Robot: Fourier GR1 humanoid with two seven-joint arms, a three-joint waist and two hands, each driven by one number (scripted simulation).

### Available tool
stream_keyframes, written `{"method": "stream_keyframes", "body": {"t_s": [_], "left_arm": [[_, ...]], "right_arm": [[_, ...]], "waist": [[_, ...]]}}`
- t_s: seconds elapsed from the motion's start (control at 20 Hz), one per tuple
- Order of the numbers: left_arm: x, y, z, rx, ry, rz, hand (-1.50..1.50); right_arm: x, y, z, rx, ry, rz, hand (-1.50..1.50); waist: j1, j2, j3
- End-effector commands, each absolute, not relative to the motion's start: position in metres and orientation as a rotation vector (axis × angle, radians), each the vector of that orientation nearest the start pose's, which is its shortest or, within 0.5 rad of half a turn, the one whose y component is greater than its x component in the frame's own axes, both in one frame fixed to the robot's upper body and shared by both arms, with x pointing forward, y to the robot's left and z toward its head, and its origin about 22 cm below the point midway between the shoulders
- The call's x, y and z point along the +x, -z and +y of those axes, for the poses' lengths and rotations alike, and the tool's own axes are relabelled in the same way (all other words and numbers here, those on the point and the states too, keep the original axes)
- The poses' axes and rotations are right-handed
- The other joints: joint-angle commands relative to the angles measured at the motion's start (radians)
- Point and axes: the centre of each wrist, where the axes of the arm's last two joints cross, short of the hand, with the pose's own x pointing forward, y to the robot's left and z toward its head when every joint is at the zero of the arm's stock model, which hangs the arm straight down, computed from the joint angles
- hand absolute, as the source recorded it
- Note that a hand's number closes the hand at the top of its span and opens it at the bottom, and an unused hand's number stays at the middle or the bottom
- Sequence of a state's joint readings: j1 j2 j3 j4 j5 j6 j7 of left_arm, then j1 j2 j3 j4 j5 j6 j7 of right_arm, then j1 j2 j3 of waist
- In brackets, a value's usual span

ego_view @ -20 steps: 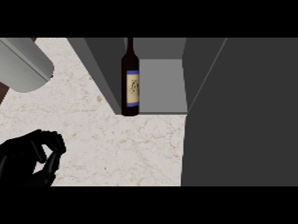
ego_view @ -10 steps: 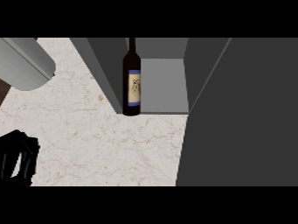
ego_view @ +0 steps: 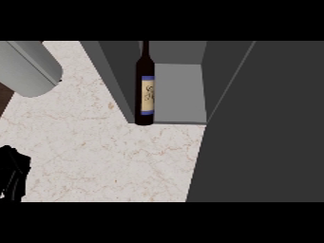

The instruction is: Pick up the wine, place it into the cabinet and close the cabinet

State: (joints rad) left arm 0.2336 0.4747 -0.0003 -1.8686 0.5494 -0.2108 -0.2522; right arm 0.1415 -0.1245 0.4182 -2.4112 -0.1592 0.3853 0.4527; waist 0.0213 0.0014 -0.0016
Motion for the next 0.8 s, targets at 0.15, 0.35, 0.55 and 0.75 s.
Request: {"method": "stream_keyframes", "body": {"t_s": [0.15, 0.35, 0.55, 0.75], "left_arm": [[0.191, -0.066, 0.327, -0.292, 0.109, -1.880, 1.50], [0.188, -0.046, 0.334, -0.272, 0.115, -1.868, 1.50], [0.185, -0.060, 0.343, -0.298, 0.130, -1.868, 1.50], [0.183, -0.060, 0.337, -0.294, 0.128, -1.876, 1.50]], "right_arm": [[0.151, -0.177, -0.114, 0.832, -0.752, -1.699, 1.50], [0.170, -0.191, -0.097, 0.841, -0.730, -1.696, 1.50], [0.183, -0.213, -0.067, 0.860, -0.682, -1.697, 1.50], [0.214, -0.225, -0.036, 0.842, -0.638, -1.679, 1.50]], "waist": [[0.003, -0.001, -0.001], [-0.003, 0.000, -0.001], [-0.002, -0.002, 0.000], [0.003, -0.002, 0.001]]}}
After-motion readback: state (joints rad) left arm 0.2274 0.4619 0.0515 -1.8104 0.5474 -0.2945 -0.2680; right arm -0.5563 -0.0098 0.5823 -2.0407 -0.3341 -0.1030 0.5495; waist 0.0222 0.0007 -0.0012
